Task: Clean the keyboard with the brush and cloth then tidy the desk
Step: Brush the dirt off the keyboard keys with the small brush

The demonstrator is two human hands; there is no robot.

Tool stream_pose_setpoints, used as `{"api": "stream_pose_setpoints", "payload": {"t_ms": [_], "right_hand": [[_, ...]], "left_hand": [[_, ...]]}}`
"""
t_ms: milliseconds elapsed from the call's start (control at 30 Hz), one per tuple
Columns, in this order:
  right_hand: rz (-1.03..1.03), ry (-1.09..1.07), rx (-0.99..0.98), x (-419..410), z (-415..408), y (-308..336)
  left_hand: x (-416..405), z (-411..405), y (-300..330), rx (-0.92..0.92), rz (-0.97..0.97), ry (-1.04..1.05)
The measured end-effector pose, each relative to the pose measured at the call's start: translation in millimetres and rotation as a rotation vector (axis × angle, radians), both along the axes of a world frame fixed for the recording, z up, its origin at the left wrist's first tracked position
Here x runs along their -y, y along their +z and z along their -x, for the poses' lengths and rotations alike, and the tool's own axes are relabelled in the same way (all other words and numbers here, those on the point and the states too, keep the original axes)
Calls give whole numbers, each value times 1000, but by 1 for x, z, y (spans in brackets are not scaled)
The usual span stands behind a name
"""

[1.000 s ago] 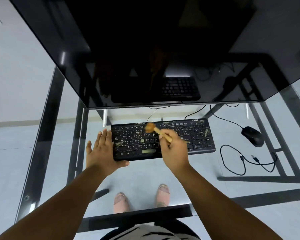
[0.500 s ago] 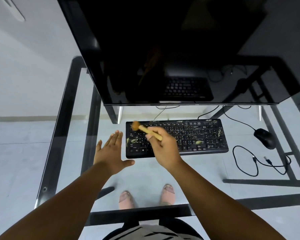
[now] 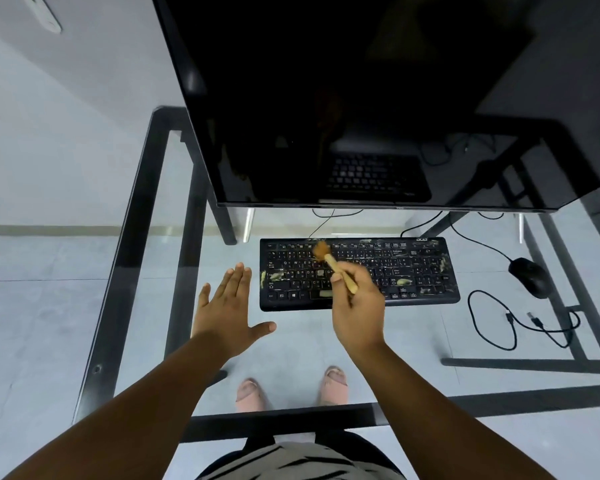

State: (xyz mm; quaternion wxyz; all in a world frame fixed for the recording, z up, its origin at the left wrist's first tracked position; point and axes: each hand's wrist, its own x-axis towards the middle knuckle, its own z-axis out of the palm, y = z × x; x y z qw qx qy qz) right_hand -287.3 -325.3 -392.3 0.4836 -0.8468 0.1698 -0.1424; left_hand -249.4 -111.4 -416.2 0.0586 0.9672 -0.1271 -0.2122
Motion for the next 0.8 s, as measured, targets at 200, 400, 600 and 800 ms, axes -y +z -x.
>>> {"api": "stream_pose_setpoints", "payload": {"t_ms": [200,400,600,800], "right_hand": [[75,-65,-51,-4,12,2],[51,235,-106,-18,23,7],[-89,185,-60,-18,30,9],[54,51,-77,-19,39,3]], "left_hand": [[-2,1,-1,-11,-15,-22],[-6,5,-2,-25,-12,-28],[-5,3,-2,-38,18,-27],[-8,3,-3,-46,41,-22]]}}
